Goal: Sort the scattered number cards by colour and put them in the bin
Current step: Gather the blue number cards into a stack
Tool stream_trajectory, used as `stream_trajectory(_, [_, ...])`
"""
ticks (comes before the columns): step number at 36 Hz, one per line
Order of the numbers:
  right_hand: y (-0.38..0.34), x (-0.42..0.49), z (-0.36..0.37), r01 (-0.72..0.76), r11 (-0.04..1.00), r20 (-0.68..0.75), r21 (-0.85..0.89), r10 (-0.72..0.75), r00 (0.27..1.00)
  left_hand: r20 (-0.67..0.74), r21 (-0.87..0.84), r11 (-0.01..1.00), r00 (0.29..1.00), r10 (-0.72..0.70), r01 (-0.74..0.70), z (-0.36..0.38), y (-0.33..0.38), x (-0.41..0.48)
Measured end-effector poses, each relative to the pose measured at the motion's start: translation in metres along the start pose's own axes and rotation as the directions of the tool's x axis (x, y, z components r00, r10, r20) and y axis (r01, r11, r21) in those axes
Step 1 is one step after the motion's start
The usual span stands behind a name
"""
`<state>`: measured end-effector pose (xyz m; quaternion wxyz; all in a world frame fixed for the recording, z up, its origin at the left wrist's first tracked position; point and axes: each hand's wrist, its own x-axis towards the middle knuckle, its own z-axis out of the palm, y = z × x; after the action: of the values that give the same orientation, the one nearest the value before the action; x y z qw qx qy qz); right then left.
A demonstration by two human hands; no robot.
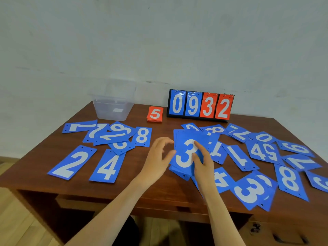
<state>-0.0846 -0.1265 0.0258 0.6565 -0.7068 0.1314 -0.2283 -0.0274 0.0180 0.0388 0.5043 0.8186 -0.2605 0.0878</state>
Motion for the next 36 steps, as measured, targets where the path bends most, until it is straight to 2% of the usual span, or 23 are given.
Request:
stream_trajectory(2, [0.002,0.003,0.001,-0.036,0.999,-0.018,-0.003,0.036,0.999,-0.048,-0.003,0.994,0.992,-0.113,0.113,-0.005,-0.008,0.009])
stream_trajectory(4, [0.004,0.005,0.003,-0.052,0.998,-0.038,-0.018,0.052,0.998,-0.046,0.083,0.977,0.980,-0.194,0.198,-0.010,-0.026,0.023])
stream_trajectory(8, [0.014,0.014,0.006,-0.078,0.997,-0.050,-0.025,0.076,0.996,0.107,0.385,0.854,0.902,-0.418,0.350,-0.018,-0.067,0.054])
stream_trajectory(18, [0.025,0.041,0.017,-0.168,0.985,-0.051,0.029,0.170,0.984,0.175,0.771,0.587,0.805,-0.567,0.246,-0.012,-0.113,0.108])
stream_trajectory(20, [0.027,0.045,0.018,-0.182,0.983,-0.044,0.037,0.183,0.982,0.220,0.756,0.619,0.808,-0.546,0.213,-0.010,-0.110,0.111])
stream_trajectory(22, [0.027,0.047,0.018,-0.181,0.983,-0.044,0.028,0.182,0.982,0.297,0.662,0.724,0.820,-0.490,0.193,-0.007,-0.106,0.109])
stream_trajectory(25, [0.027,0.051,0.019,-0.191,0.981,-0.047,0.037,0.192,0.980,0.417,0.474,0.850,0.791,-0.447,0.230,-0.007,-0.101,0.102])
stream_trajectory(28, [0.027,0.053,0.020,-0.195,0.979,-0.040,0.054,0.197,0.979,0.450,0.393,0.906,0.826,-0.340,0.158,-0.008,-0.100,0.095])
stream_trajectory(32, [0.025,0.051,0.019,-0.190,0.979,-0.027,0.073,0.193,0.981,0.351,0.544,0.835,0.880,-0.320,0.086,-0.002,-0.099,0.087])
stream_trajectory(36, [0.024,0.047,0.014,-0.178,0.980,-0.032,0.092,0.182,0.983,0.329,0.671,0.737,0.860,-0.391,0.078,0.005,-0.094,0.078])
